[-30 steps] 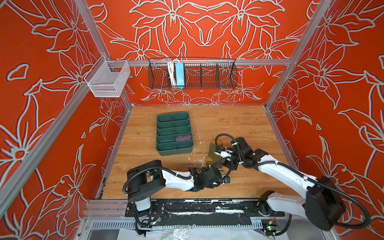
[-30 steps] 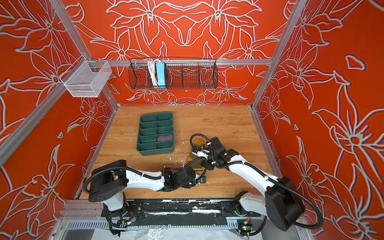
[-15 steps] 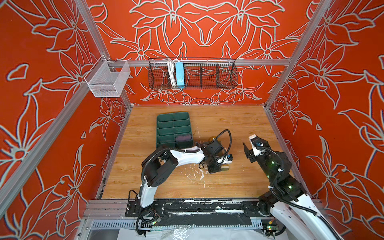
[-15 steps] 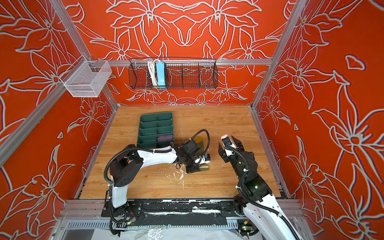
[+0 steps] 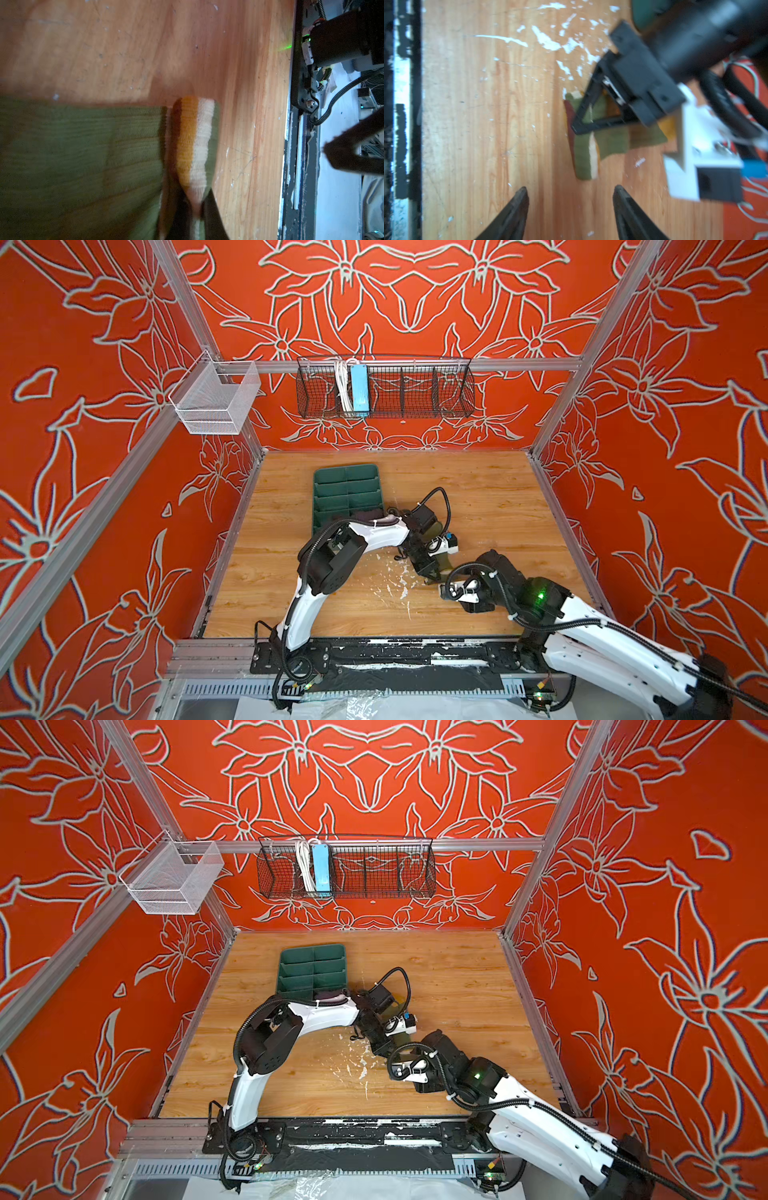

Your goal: Roll the socks

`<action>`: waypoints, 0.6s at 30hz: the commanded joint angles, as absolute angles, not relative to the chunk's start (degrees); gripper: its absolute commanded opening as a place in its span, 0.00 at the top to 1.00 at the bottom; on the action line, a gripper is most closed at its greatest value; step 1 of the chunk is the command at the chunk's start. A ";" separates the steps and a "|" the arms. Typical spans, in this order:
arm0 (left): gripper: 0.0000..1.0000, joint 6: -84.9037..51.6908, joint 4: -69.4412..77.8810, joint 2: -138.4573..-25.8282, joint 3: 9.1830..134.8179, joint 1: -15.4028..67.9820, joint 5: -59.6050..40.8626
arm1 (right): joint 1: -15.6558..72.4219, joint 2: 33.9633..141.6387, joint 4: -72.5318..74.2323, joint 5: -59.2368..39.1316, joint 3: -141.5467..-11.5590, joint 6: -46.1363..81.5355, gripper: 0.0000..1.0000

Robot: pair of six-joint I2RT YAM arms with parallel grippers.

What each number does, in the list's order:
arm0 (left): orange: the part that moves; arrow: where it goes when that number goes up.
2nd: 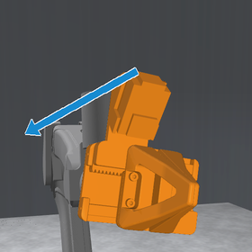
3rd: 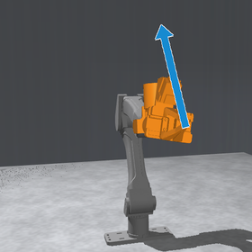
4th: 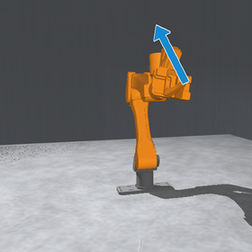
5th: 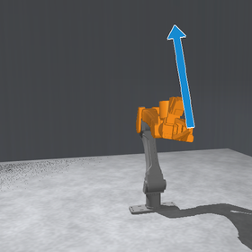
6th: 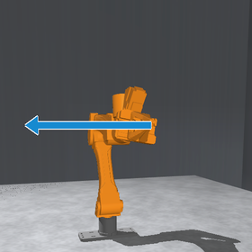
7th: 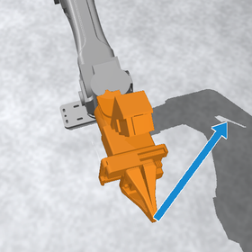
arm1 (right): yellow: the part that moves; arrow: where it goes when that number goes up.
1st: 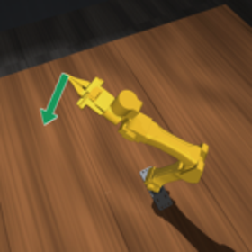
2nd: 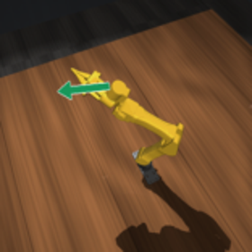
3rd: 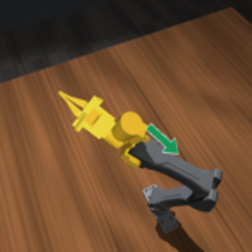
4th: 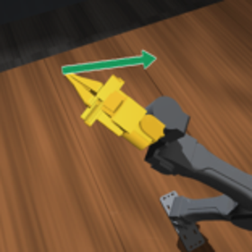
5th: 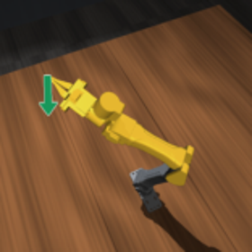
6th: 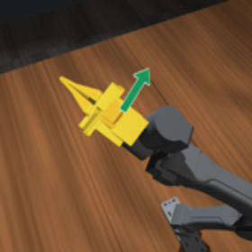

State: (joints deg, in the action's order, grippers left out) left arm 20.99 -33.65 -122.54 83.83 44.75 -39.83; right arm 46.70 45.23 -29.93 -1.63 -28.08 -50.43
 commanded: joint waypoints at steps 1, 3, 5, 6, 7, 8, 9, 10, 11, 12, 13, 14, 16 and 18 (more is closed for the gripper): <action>1.00 20.64 -43.60 -128.58 80.15 45.88 -32.33 | 48.02 49.25 -21.24 1.42 -25.70 -53.62 0.34; 1.00 20.67 -43.94 -128.54 80.33 45.88 -32.17 | 48.09 52.44 -17.76 2.75 -24.72 -53.67 0.34; 1.00 20.83 -44.04 -128.33 80.11 45.89 -32.10 | 48.19 55.54 -13.94 4.16 -24.23 -52.92 0.35; 1.00 20.83 -43.95 -128.17 79.94 45.88 -32.00 | 48.10 56.69 -12.40 4.99 -24.09 -52.91 0.35; 1.00 20.92 -43.86 -128.19 79.89 45.88 -31.92 | 48.16 57.77 -10.09 6.08 -23.65 -52.67 0.35; 1.00 20.92 -43.90 -128.15 79.89 45.88 -31.78 | 48.08 58.74 -8.28 7.03 -23.26 -52.85 0.35; 1.00 20.92 -43.94 -128.18 80.02 45.88 -31.61 | 48.11 59.71 -7.26 7.41 -22.99 -53.11 0.36; 1.00 20.83 -43.95 -128.13 80.07 45.88 -31.55 | 48.15 60.61 -6.71 7.56 -22.89 -53.16 0.36; 1.00 20.83 -43.95 -128.07 80.15 45.88 -31.49 | 48.15 61.44 -6.53 7.48 -23.06 -53.26 0.37; 1.00 20.74 -43.88 -127.87 80.16 45.88 -31.55 | 48.09 62.18 -6.08 7.47 -23.07 -53.23 0.38; 1.00 20.74 -43.73 -127.71 80.00 45.90 -31.51 | 48.10 63.14 -5.74 7.56 -23.01 -53.15 0.39; 1.00 20.64 -43.47 -127.43 79.90 45.89 -31.40 | 48.09 63.96 -5.71 7.51 -23.05 -53.12 0.41; 1.00 20.65 -42.84 -126.48 79.48 45.90 -30.92 | 48.15 65.65 -6.85 7.30 -23.35 -53.10 0.46; 1.00 20.49 -41.92 -125.26 78.96 45.90 -30.06 | 48.15 66.95 -7.71 7.28 -23.49 -52.81 0.52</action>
